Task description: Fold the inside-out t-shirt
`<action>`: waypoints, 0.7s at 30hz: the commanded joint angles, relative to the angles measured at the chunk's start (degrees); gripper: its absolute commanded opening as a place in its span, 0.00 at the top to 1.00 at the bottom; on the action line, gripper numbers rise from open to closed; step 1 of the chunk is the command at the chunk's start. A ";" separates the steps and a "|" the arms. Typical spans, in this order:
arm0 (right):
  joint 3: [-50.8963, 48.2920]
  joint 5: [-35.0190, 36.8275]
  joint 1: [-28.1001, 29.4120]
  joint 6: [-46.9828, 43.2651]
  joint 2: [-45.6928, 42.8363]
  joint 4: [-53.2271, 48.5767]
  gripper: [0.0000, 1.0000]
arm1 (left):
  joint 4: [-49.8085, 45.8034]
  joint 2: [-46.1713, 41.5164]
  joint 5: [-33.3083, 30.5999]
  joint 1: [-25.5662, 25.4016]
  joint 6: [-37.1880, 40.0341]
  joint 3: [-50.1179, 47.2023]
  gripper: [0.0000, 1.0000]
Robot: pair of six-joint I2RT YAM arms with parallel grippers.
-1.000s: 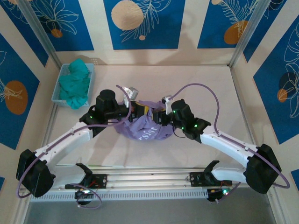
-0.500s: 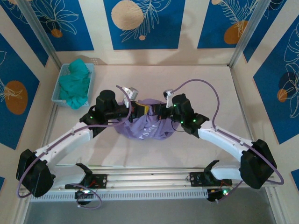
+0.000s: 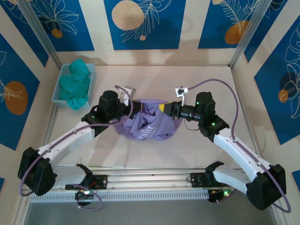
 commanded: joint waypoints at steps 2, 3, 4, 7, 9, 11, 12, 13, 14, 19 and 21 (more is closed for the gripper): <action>-0.89 -8.23 -0.42 8.51 2.12 8.85 1.00 | -6.23 1.19 -7.14 0.59 2.90 2.82 0.74; -0.97 -8.07 -0.50 9.52 2.64 9.67 1.00 | -7.43 0.92 -8.50 0.60 3.41 2.92 0.70; -1.13 -7.54 -0.59 10.74 3.18 10.47 1.00 | -8.52 0.12 -9.90 0.51 3.90 2.85 0.64; -1.53 -5.45 -0.94 13.58 4.18 11.26 1.00 | -10.56 -3.89 -13.36 -0.39 5.21 1.21 0.52; -1.85 -4.17 -1.12 14.83 4.69 11.72 1.00 | -10.88 -7.46 -14.75 -1.62 6.20 -0.72 0.46; -1.95 -3.22 -1.21 15.96 5.19 12.09 1.00 | -10.86 -11.34 -15.07 -3.29 6.92 -2.91 0.44; -1.91 -3.04 -1.25 16.28 5.42 12.20 1.00 | -10.79 -12.74 -14.54 -4.19 7.17 -3.74 0.44; -1.85 -2.83 -1.30 16.55 5.68 12.31 1.00 | -10.79 -14.34 -13.43 -5.09 7.62 -4.48 0.44; -1.77 -2.57 -1.34 16.89 5.86 12.19 1.00 | -10.76 -15.40 -12.36 -6.14 7.79 -5.08 0.44; -1.45 -2.45 -1.37 18.03 6.91 12.82 1.00 | -7.54 -15.47 -1.54 -9.67 8.18 -5.30 0.53; -1.37 -2.76 -1.28 18.22 7.12 12.93 1.00 | -4.96 -13.18 2.79 -10.19 7.81 -4.39 0.55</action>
